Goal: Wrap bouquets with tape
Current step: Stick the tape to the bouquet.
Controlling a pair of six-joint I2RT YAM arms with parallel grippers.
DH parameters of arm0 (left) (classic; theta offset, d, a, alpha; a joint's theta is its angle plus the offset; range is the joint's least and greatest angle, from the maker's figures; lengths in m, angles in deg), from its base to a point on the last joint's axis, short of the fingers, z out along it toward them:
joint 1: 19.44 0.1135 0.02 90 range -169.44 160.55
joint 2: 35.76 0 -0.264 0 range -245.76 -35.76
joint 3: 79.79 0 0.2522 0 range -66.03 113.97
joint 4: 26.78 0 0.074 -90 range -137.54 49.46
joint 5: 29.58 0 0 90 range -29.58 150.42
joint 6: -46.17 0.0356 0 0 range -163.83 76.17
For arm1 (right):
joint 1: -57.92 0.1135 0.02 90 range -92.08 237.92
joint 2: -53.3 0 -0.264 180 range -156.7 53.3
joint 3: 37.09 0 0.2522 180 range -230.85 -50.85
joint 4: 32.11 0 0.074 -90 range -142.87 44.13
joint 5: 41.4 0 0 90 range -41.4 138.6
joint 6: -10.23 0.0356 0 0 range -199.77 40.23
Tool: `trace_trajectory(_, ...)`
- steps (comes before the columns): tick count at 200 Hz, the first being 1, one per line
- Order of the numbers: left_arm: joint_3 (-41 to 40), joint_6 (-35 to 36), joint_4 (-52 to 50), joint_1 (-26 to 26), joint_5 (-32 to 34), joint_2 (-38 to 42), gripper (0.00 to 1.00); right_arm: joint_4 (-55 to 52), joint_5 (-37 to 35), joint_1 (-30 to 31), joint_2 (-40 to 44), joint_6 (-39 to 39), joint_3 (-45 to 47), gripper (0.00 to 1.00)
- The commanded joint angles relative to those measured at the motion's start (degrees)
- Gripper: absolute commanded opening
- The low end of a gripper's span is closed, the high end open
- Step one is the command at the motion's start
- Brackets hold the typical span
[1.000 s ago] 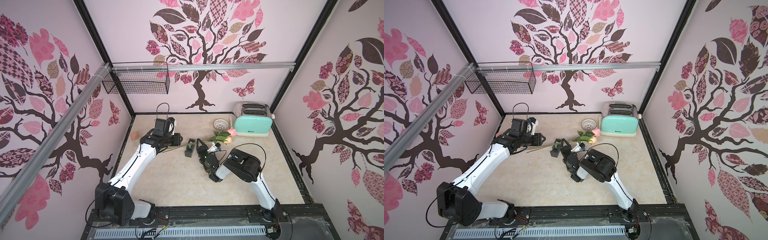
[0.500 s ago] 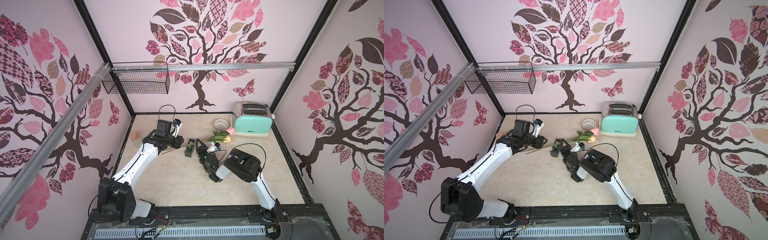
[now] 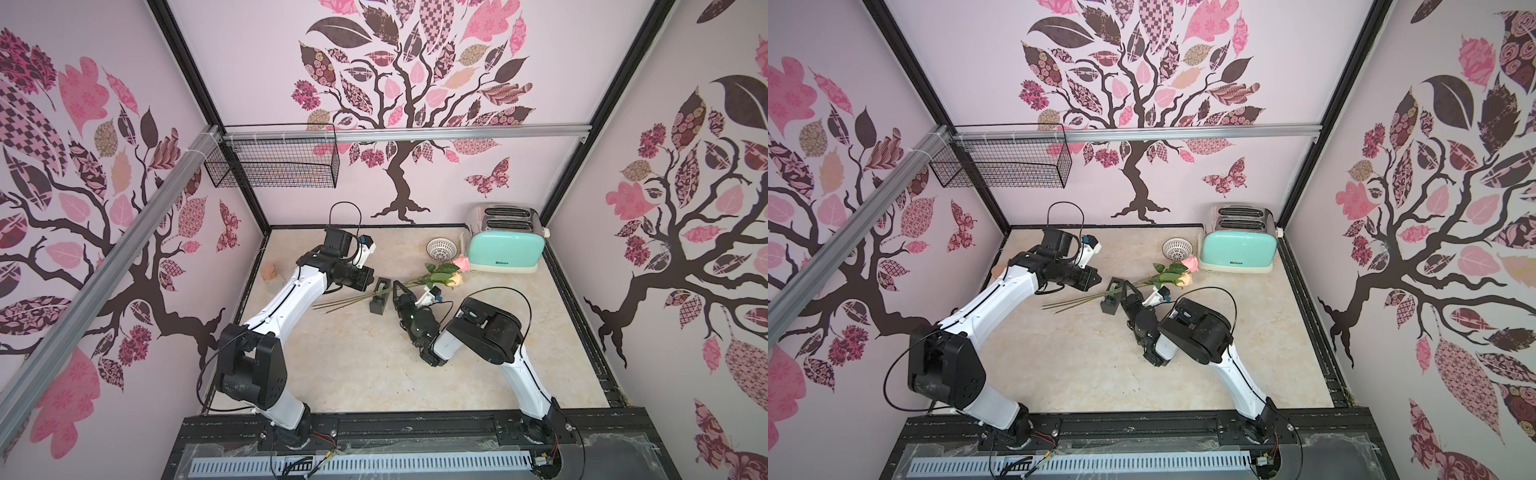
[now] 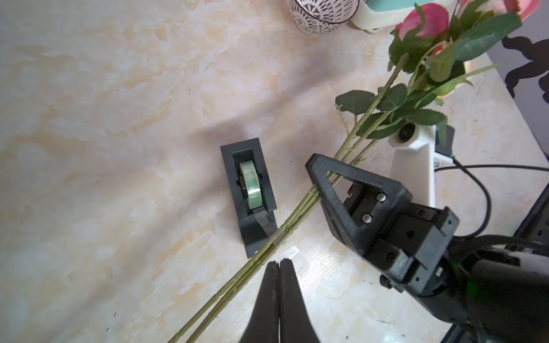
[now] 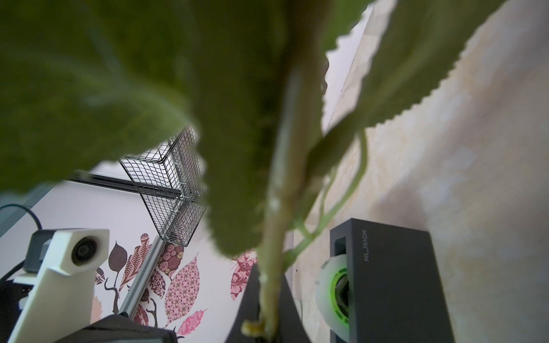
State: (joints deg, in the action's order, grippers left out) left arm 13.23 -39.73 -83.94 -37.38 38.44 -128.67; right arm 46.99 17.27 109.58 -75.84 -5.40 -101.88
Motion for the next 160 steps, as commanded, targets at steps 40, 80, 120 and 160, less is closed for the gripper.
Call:
trace_trajectory(40, 8.0, -3.9, -12.0, -1.0, -2.2, -3.9, 0.0, 4.8, 0.4, -0.2, -0.1, -2.3, -1.3, 0.0)
trace_trajectory(80, 11.1, -8.9, -17.6, -1.4, -4.4, -6.8, 0.0, 5.5, -0.2, -0.2, -0.5, -3.0, -1.7, 0.0)
trace_trajectory(120, 14.5, -12.5, -21.0, -1.5, -3.3, -9.1, 0.0, 6.2, 1.0, -0.5, -0.7, -3.5, -2.0, 0.0)
trace_trajectory(160, 14.3, -9.4, -18.4, -0.4, 8.8, -4.7, 0.0, 6.1, 4.8, -2.2, 0.8, -2.9, 0.1, 0.0)
